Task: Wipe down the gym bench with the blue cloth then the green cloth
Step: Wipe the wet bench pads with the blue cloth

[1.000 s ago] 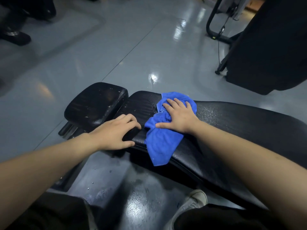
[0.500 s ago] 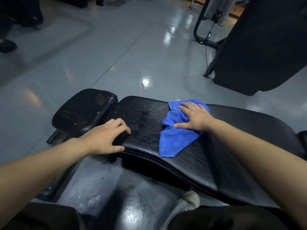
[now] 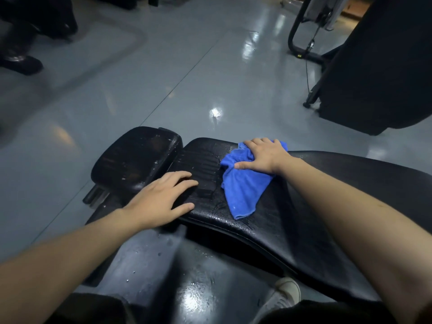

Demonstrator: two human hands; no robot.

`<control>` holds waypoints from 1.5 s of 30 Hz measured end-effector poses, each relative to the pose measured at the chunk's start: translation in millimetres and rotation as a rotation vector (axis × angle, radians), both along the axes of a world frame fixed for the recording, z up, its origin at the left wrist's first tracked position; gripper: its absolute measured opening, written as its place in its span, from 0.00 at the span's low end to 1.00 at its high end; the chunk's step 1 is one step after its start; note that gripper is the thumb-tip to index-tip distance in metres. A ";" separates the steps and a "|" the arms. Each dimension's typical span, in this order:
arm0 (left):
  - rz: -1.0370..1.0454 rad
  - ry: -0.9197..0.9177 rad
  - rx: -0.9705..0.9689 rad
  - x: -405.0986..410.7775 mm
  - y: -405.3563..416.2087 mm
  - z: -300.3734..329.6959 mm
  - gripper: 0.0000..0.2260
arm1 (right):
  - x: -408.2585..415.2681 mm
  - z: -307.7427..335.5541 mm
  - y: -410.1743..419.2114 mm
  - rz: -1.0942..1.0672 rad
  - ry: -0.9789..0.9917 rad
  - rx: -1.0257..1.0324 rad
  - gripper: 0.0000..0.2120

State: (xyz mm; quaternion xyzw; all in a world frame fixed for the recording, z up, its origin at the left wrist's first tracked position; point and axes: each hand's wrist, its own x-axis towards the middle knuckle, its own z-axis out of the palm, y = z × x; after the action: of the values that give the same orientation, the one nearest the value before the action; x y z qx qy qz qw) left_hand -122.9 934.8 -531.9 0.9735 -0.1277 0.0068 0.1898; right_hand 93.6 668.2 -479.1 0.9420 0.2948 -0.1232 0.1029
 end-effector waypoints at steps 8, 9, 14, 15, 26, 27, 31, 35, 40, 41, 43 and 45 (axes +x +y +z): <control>-0.029 -0.006 0.025 -4.0 12.3 -14.2 0.31 | 11.6 -15.7 64.1 0.067 0.019 0.009 0.51; -0.033 -0.010 0.027 -4.4 13.4 -15.4 0.31 | 12.3 -18.1 73.1 0.079 0.017 0.007 0.51; -0.040 0.005 0.007 -10.6 19.7 -21.0 0.30 | 12.3 -28.1 117.2 0.150 0.005 -0.006 0.51; -0.037 0.006 0.004 -12.8 21.5 -22.1 0.30 | 10.7 -29.7 126.0 0.165 0.001 -0.007 0.50; -0.043 0.031 0.000 -8.1 30.4 -12.2 0.29 | 3.3 -29.1 112.7 0.176 0.014 0.049 0.45; -0.024 0.024 -0.009 -5.6 29.9 -8.6 0.28 | -0.4 -27.2 105.1 0.169 0.003 0.057 0.44; 0.072 -0.100 -0.063 5.0 16.7 9.0 0.21 | -27.9 -17.1 69.6 0.189 -0.030 0.083 0.43; 0.028 -0.183 -0.103 20.3 -12.1 23.5 0.25 | -64.3 -8.7 33.7 0.233 0.018 0.104 0.51; -0.048 -0.097 -0.108 48.5 -60.9 31.1 0.39 | -78.2 11.5 -4.5 0.201 0.133 0.343 0.49; -0.057 -0.072 -0.106 55.0 -70.0 30.7 0.41 | -77.2 15.3 -15.5 0.186 0.098 0.380 0.49; -0.073 -0.035 -0.092 66.9 -88.7 31.4 0.44 | -73.3 20.1 -43.0 0.138 -0.006 0.394 0.47; -0.095 -0.011 -0.070 78.7 -106.7 32.2 0.43 | -68.8 21.6 -72.3 0.078 -0.095 0.338 0.46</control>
State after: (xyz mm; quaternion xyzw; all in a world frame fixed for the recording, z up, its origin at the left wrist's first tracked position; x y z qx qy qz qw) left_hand -44.2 828.1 -499.7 0.9590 -0.1743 0.0076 0.2232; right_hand 24.8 595.9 -457.5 0.9384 0.3426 -0.0232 -0.0385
